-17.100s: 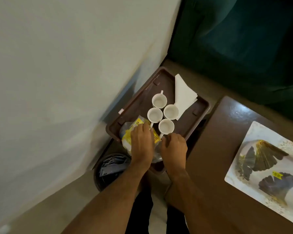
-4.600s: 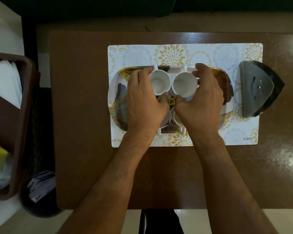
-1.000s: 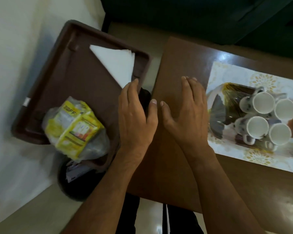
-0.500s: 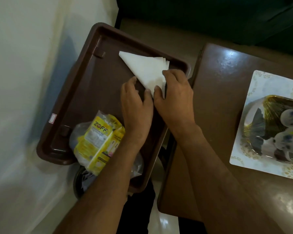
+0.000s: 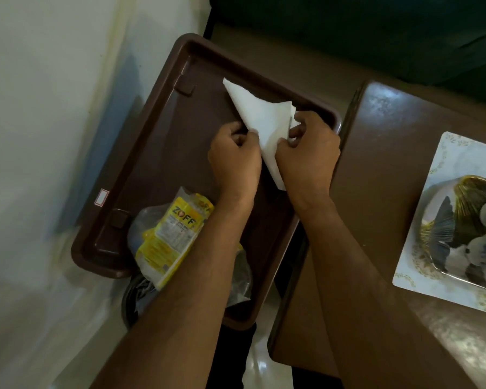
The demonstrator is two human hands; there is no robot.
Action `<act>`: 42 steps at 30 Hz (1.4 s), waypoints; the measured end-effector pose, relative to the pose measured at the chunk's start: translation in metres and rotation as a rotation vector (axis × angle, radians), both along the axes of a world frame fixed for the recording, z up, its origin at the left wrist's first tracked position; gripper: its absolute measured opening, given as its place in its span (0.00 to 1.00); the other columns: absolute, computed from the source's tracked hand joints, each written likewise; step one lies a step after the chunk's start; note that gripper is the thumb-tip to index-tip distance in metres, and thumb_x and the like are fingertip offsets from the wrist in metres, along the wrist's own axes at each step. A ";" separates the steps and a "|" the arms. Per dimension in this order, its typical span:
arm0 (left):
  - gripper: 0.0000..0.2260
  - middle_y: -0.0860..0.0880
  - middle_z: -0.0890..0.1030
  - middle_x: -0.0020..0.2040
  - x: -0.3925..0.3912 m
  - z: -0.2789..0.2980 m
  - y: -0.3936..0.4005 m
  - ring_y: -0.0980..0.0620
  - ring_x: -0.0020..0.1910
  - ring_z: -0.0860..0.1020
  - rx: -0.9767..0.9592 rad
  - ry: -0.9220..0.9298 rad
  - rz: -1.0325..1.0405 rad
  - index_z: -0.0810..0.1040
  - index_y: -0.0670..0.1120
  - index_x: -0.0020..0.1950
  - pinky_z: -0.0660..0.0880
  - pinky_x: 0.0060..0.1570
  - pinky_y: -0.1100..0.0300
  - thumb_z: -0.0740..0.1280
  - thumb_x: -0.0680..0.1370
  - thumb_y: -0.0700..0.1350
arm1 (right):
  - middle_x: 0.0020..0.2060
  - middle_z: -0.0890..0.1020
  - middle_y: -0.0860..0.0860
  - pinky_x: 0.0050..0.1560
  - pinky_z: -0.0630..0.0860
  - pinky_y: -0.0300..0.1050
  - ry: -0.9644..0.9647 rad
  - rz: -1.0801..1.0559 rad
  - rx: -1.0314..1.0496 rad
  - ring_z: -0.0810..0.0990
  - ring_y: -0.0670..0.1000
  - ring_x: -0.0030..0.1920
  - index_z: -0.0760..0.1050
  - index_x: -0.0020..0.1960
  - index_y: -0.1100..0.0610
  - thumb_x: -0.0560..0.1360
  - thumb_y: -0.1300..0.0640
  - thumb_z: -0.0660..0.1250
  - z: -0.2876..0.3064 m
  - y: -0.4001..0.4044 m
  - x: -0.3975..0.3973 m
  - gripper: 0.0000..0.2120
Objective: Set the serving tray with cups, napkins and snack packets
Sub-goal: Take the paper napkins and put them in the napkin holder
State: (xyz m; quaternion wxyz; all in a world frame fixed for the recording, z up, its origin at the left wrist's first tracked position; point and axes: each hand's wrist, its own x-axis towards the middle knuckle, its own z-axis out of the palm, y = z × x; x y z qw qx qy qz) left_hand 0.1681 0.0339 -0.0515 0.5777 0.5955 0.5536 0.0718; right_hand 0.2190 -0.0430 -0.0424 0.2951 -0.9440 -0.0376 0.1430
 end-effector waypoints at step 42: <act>0.10 0.54 0.86 0.58 -0.017 0.064 -0.225 0.53 0.59 0.85 -0.231 -0.329 -0.064 0.86 0.46 0.60 0.85 0.58 0.49 0.68 0.83 0.37 | 0.53 0.85 0.49 0.53 0.83 0.43 0.247 -0.356 0.802 0.84 0.44 0.54 0.85 0.55 0.53 0.75 0.73 0.65 0.067 -0.251 -0.013 0.20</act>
